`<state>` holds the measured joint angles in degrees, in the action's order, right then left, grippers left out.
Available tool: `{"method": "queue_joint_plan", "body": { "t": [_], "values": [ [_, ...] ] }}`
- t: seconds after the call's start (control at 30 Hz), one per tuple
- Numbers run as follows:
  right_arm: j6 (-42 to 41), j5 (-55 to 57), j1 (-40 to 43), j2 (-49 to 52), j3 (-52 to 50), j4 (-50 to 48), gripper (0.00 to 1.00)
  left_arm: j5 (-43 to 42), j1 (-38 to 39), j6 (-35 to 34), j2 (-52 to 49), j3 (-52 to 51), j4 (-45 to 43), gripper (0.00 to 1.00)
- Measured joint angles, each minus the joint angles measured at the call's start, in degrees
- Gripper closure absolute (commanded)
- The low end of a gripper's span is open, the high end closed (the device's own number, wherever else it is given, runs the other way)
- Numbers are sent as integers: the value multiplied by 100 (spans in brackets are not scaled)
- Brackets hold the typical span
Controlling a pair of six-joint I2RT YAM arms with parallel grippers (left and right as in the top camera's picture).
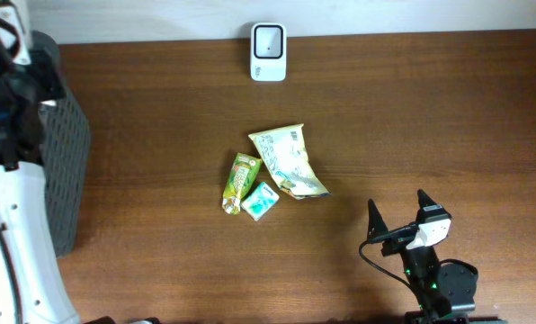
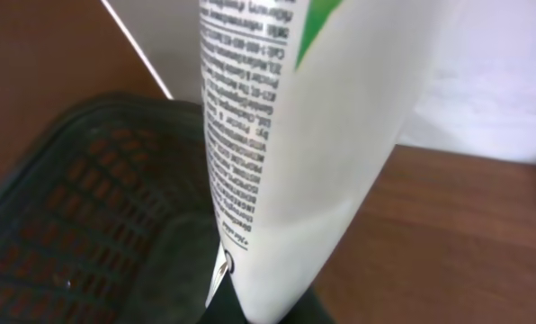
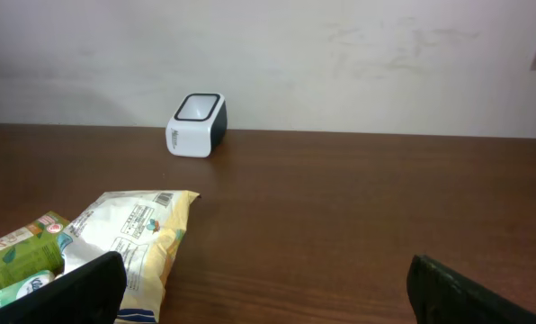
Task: Scan the item barcode
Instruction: 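Grasp the white tube from the basket and place it near the items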
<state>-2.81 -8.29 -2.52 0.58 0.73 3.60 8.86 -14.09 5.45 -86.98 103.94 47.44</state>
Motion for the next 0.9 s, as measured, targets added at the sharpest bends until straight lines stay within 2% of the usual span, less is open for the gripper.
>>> {"method": "queue_joint_plan", "body": {
  "t": [0.1, 0.17, 0.3, 0.43, 0.57, 0.6, 0.63, 0.67, 0.7, 0.9],
  "values": [
    [2, 0, 0, 0, 0, 2, 1, -160, 570, -232, -24, 0, 616, 100],
    [0, 0, 0, 0, 0, 0, 1, -271, 1226, -435, -225, -24, 1084, 100],
    [2, 0, 0, 0, 0, 2, 1, -313, 2079, -809, -1198, -717, 1298, 100],
    [0, 0, 0, 0, 0, 2, 1, -431, 2306, -1115, -2441, -1290, 1366, 100],
    [0, 0, 0, 0, 0, 2, 1, -1064, 2592, -1222, -3008, -1316, 1329, 100],
    [2, 0, 0, 0, 0, 0, 1, -1156, 2721, -1239, -3077, -1316, 1322, 92],
    [0, 0, 0, 0, 0, 2, 1, -1274, 2929, -1248, -3169, -1316, 1322, 61],
    [4, 0, 0, 0, 0, 2, 2, -1305, 3108, -1261, -3233, -1316, 1320, 23],
    [0, 0, 0, 0, 0, 2, 1, -1316, 3215, -1298, -3263, -1316, 1318, 1],
    [0, 0, 0, 0, 0, 2, 1, -1471, 3600, -1303, -3294, -1058, 1478, 1]
  ]
}}
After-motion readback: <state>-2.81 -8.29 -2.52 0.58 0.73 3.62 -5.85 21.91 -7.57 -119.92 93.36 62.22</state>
